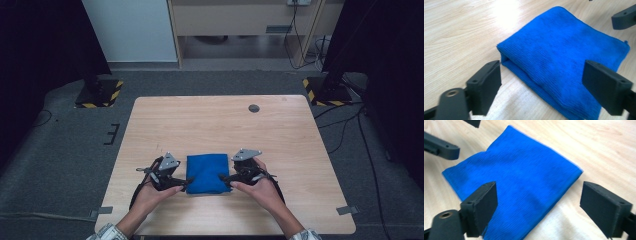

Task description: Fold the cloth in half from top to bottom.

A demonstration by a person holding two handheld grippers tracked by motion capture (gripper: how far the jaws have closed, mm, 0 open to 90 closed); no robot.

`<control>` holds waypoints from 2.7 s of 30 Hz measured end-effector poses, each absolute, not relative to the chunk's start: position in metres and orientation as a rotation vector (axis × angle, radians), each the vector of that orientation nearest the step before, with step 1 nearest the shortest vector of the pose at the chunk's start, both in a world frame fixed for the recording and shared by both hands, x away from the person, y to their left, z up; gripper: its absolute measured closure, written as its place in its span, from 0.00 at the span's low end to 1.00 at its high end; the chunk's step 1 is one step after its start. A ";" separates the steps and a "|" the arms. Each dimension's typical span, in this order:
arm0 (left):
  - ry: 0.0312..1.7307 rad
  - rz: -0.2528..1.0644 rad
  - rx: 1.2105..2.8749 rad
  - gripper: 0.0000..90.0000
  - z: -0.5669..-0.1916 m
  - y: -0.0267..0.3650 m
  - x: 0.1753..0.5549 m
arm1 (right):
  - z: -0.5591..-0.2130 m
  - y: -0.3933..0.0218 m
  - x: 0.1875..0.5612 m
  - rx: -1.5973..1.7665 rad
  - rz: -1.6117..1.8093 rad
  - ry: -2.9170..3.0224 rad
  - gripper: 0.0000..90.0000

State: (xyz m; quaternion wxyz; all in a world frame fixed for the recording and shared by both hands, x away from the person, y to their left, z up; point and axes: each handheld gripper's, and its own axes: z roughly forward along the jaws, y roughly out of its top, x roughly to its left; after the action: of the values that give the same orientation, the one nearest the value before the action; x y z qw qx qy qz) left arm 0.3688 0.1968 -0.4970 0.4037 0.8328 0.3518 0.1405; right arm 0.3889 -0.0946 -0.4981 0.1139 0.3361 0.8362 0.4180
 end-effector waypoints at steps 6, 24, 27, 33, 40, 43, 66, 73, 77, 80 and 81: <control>0.927 0.349 2.075 0.11 -0.492 0.203 0.378 | -0.492 -0.100 0.398 1.007 1.241 2.439 0.11; 1.037 0.418 2.027 0.09 -0.477 0.252 0.400 | -0.469 -0.162 0.425 1.147 1.255 2.291 0.13; 1.055 0.422 2.023 0.08 -0.478 0.260 0.402 | -0.469 -0.173 0.429 1.173 1.238 2.263 0.14; 1.089 0.410 2.046 0.08 -0.489 0.270 0.406 | -0.476 -0.196 0.433 1.224 1.190 2.231 0.15; 1.120 0.410 2.086 0.08 -0.502 0.279 0.405 | -0.492 -0.228 0.425 1.306 1.148 2.214 0.16; 1.130 0.407 2.103 0.08 -0.506 0.283 0.405 | -0.502 -0.242 0.421 1.332 1.125 2.216 0.16; 1.240 0.501 2.079 0.09 -0.515 0.285 0.451 | -0.522 -0.289 0.476 1.558 1.040 2.086 0.15; 1.272 0.506 2.093 0.09 -0.527 0.287 0.458 | -0.533 -0.284 0.482 1.578 0.990 2.086 0.12; 1.278 0.506 2.097 0.07 -0.534 0.284 0.460 | -0.537 -0.278 0.481 1.541 0.962 2.052 0.11; 1.258 0.525 2.071 0.05 -0.537 0.285 0.459 | -0.539 -0.269 0.479 1.475 0.876 2.059 0.10; 1.257 0.524 2.073 0.04 -0.537 0.285 0.459 | -0.540 -0.268 0.478 1.466 0.877 2.071 0.09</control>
State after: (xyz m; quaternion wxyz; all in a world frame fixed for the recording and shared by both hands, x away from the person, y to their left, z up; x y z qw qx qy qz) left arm 0.4593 0.2845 -0.5374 0.3249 0.7904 0.4793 0.1999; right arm 0.4778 -0.2676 -0.5395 0.2266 0.5318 0.7514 0.3180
